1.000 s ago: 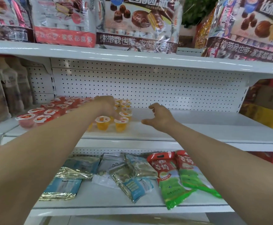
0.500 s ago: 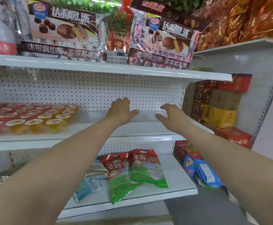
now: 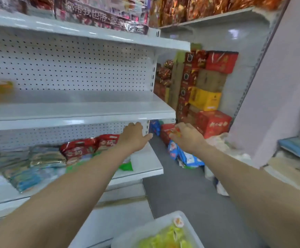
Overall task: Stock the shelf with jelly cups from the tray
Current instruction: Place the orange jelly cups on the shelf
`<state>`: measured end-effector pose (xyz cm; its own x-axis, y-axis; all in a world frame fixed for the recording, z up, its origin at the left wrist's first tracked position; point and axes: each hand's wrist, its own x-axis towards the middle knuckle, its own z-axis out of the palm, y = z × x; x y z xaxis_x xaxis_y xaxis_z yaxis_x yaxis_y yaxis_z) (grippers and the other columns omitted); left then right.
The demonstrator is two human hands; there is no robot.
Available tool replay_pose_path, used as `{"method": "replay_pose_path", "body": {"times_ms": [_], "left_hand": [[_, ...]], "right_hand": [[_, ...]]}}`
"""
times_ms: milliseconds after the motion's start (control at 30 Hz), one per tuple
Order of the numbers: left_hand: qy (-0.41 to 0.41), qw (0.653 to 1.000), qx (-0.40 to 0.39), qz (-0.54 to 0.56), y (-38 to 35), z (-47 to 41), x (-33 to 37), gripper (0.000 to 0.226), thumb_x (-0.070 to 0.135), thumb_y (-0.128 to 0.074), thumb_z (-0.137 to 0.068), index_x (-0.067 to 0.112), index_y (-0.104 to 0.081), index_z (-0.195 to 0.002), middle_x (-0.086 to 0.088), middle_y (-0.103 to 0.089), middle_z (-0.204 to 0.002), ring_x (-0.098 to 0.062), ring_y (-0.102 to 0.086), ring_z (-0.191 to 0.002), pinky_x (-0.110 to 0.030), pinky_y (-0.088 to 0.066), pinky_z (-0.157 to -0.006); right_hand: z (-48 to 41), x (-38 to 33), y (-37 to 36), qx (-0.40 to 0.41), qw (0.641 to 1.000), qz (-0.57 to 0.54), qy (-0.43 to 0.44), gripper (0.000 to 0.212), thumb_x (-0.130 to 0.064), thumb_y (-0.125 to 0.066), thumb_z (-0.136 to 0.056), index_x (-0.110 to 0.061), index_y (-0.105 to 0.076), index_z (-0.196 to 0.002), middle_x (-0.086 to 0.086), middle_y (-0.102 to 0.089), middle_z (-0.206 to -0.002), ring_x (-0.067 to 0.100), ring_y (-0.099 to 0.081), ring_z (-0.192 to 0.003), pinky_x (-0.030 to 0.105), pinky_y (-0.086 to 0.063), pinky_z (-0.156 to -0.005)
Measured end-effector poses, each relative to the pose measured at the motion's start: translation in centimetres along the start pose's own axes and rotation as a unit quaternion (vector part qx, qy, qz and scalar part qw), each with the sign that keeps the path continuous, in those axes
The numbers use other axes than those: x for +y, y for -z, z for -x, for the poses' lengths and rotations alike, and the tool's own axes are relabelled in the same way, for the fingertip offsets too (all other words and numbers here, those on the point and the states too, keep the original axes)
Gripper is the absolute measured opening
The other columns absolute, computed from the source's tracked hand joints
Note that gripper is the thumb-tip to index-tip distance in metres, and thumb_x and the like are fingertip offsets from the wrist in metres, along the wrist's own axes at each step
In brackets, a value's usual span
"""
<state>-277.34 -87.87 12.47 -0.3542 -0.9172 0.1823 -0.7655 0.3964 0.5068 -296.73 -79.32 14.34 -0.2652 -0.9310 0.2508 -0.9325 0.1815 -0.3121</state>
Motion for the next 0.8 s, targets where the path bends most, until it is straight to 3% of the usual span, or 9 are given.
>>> {"method": "replay_pose_path", "body": {"times_ms": [200,367,533,800], "left_hand": [[0.026,0.995,-0.098,-0.010,-9.8,1.9,-1.6,0.060,0.054,-0.057,-0.090,0.009,-0.052,-0.128,-0.017,-0.052,-0.131,-0.035,-0.049,-0.120,-0.042,-0.042,-0.100],[0.069,0.978,-0.199,-0.002,-18.2,5.3,-4.6,0.059,0.053,-0.058,-0.091,0.009,-0.050,-0.129,-0.017,-0.051,-0.128,-0.035,-0.048,-0.121,-0.043,-0.043,-0.099],[0.113,0.942,-0.314,0.001,-26.4,10.2,-9.4,0.060,0.055,-0.056,-0.090,0.012,-0.049,-0.132,-0.013,-0.050,-0.131,-0.032,-0.046,-0.125,-0.043,-0.040,-0.102],[0.172,0.862,-0.477,0.008,-35.2,19.0,-16.7,0.056,0.046,-0.063,-0.090,0.009,-0.051,-0.130,-0.009,-0.057,-0.129,-0.027,-0.055,-0.117,-0.029,-0.040,-0.084]], "right_hand": [[2.8,6.3,-7.6,-0.074,0.995,-0.017,-0.058,0.046,-0.038,-0.059,-0.093,-0.009,-0.055,-0.128,0.021,-0.056,-0.123,0.036,-0.055,-0.116,0.037,-0.044,-0.091],[6.8,9.8,-15.3,-0.178,0.976,-0.017,-0.123,0.052,-0.040,-0.056,-0.095,-0.009,-0.048,-0.137,0.015,-0.052,-0.138,0.031,-0.047,-0.130,0.036,-0.038,-0.102],[11.6,12.8,-23.9,-0.275,0.943,-0.054,-0.178,0.048,-0.043,-0.058,-0.093,-0.012,-0.054,-0.129,0.015,-0.055,-0.130,0.032,-0.050,-0.124,0.038,-0.040,-0.105],[19.5,15.6,-33.7,-0.409,0.874,-0.065,-0.255,0.051,-0.051,-0.053,-0.094,-0.018,-0.053,-0.133,0.009,-0.055,-0.136,0.027,-0.048,-0.128,0.037,-0.038,-0.103]]}}
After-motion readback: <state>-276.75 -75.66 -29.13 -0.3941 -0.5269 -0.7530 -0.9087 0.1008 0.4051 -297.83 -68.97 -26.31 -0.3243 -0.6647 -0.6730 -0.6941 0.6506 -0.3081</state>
